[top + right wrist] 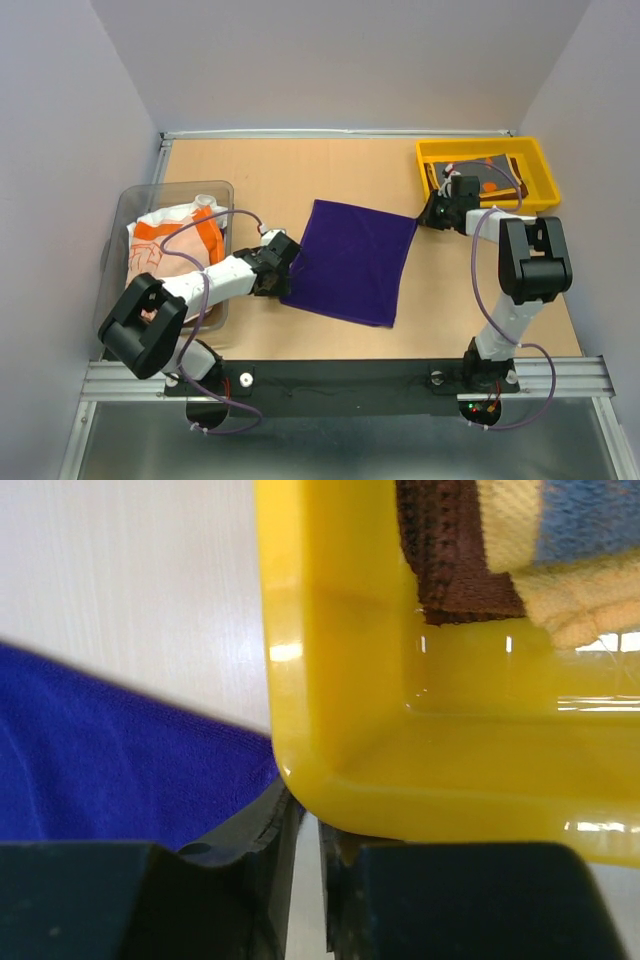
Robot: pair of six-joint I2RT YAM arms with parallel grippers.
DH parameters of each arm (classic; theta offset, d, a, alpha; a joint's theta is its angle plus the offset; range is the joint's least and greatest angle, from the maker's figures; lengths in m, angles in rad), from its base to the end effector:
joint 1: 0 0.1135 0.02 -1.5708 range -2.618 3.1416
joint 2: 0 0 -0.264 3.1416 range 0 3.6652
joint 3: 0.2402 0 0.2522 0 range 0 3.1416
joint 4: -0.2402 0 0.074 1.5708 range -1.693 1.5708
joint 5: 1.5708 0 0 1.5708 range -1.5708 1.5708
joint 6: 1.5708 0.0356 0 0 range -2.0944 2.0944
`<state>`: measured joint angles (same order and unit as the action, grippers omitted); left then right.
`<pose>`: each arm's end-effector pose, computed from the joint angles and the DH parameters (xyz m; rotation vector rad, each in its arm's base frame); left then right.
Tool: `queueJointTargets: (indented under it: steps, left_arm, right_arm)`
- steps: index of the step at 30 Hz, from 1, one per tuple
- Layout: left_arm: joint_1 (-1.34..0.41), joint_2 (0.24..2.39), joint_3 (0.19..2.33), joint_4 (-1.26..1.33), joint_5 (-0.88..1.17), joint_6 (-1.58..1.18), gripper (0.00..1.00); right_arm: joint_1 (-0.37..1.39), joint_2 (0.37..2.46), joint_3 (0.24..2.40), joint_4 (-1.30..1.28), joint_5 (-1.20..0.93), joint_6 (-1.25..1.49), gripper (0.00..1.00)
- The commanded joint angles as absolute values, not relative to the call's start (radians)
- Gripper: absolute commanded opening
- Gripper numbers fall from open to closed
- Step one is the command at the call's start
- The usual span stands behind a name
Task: Fold and stack the towels
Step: Fold the towel
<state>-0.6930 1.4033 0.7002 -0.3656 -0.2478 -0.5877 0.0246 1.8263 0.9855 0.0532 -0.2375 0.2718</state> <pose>0.2009 -0.1555 0.1661 0.0537 2.5922 -0.1383 0.3711 0.0175 0.1494 0.1761 2.3638 0.4237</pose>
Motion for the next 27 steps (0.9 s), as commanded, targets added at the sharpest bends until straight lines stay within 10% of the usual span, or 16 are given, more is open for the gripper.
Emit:
queueJointTargets:
  steps: [1, 10, 27]
  left_arm:
    - [-0.695, 1.336, 0.727, -0.451, -0.219, -0.574, 0.69]
    - [-0.693, 1.339, 1.018, -0.368, -0.166, -0.425, 0.81]
    - [-0.752, 1.592, 0.836, -0.201, 0.044, -0.506, 0.54]
  right_arm:
    - [0.012, 1.838, 1.020, 0.051, -0.262, 0.232, 0.20]
    - [0.015, 1.738, 1.025, -0.077, -0.195, 0.167, 0.46]
    - [0.113, 1.704, 1.109, -0.181, -0.275, 0.140, 0.46]
